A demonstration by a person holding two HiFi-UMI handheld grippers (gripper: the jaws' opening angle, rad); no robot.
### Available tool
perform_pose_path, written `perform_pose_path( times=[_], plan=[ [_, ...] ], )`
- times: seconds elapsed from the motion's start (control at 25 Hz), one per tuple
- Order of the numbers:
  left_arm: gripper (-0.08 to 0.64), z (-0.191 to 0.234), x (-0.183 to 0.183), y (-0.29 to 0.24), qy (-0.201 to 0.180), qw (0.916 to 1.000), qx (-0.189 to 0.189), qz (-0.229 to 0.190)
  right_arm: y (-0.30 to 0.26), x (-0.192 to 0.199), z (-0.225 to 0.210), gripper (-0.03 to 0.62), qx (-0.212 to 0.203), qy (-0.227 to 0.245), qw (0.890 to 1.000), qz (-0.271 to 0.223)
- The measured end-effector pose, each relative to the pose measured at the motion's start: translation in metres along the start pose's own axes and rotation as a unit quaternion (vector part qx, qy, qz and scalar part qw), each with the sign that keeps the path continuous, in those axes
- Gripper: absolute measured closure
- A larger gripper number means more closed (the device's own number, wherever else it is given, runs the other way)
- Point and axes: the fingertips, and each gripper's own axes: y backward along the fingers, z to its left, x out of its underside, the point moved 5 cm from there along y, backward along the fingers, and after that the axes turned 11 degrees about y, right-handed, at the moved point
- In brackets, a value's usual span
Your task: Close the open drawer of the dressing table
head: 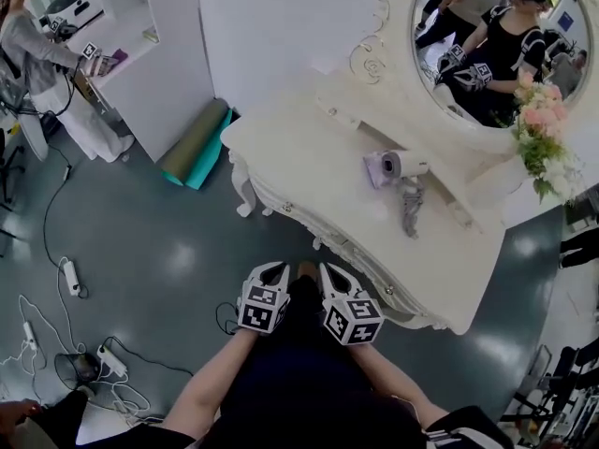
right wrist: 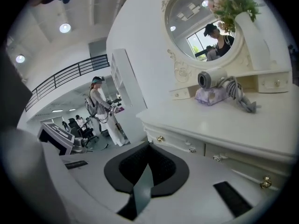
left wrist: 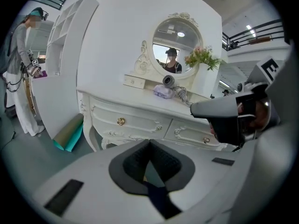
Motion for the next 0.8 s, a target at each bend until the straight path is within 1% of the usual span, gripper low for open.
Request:
perform_pose_path(
  times=[0.08,0.28,0.4,0.52,0.68,0.8],
  plan=[
    [0.544,-0.007,0.008,0.011,-0.008,1.0,0.005,-0.002,0.019,0.003,0.009,0.578,0.002,0.0,1.0,-0.014],
    [0.545,-0.03,0.02,0.032,-0.034,0.9988,0.035,-0.006,0.05,0.017,0.017,0.58,0.019,-0.024,0.999,-0.026],
    [0.545,-0.05,0.022,0.042,-0.055,0.9966,0.059,-0.015,0.064,0.026,0.022,0.58,0.029,-0.029,0.999,-0.028],
    [0.545,-0.068,0.024,0.048,-0.076,0.9934,0.083,-0.018,0.076,0.031,0.027,0.58,0.035,-0.023,0.999,-0.028],
    [0.545,-0.083,0.034,0.046,-0.098,0.9896,0.105,-0.006,0.087,0.037,0.023,0.58,0.048,-0.029,0.998,-0.027],
    [0.543,-0.085,0.036,0.042,-0.114,0.9874,0.11,-0.001,0.091,0.037,0.014,0.58,0.063,-0.037,0.997,-0.032]
  ],
)
